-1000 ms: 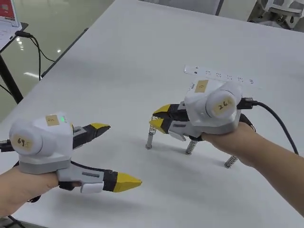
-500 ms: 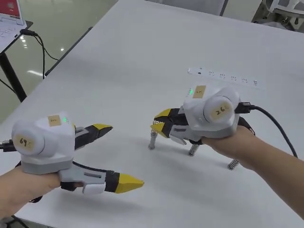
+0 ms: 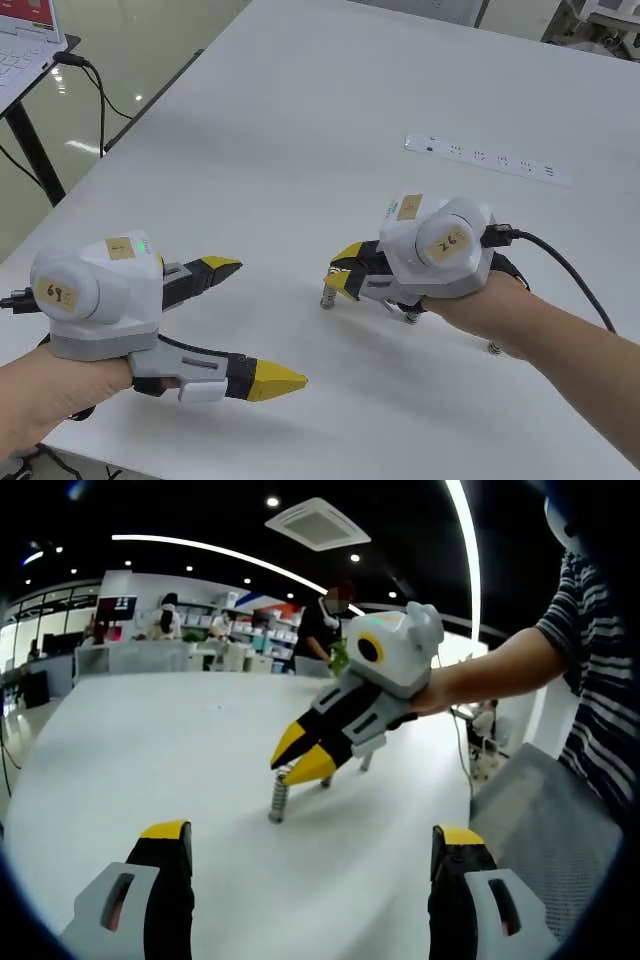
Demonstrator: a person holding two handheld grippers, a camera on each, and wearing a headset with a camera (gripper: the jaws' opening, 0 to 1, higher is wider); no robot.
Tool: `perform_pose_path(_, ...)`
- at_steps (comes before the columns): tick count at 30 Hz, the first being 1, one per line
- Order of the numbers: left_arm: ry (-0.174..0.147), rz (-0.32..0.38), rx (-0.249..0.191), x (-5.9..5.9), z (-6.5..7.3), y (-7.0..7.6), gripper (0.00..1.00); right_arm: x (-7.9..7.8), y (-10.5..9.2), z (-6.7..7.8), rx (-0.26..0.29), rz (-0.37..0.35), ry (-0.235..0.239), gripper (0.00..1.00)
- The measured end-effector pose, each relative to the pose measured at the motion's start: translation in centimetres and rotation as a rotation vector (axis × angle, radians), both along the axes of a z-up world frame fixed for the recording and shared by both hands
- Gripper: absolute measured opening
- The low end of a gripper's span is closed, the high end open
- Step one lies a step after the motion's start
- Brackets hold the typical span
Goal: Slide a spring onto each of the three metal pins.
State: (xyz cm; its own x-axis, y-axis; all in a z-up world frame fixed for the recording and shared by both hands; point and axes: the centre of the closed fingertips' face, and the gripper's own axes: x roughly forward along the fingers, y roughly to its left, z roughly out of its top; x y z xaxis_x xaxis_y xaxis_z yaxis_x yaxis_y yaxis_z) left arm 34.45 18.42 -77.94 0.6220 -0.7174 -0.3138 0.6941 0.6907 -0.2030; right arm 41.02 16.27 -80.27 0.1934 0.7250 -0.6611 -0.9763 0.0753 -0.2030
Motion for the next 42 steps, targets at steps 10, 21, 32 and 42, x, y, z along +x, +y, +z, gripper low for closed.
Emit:
perform_pose_path(10,0.003,0.005,-0.007,0.2,-0.2,-0.1,0.96,-0.3,-0.3,-1.4,-0.018,-0.002,0.025,0.08)
perform_pose_path(21,0.000,0.005,-0.007,0.5,-0.1,-0.1,0.96,-0.5,-0.1,-1.5,-0.006,-0.007,0.052,0.08)
perform_pose_path(32,-0.004,0.002,-0.006,0.5,0.2,-0.1,0.95,-0.6,0.0,-1.1,0.014,-0.027,0.075,0.17)
perform_pose_path(42,-0.018,-0.007,-0.006,0.8,1.1,-0.8,0.95,-1.2,-0.9,0.5,0.072,-0.061,0.080,0.23)
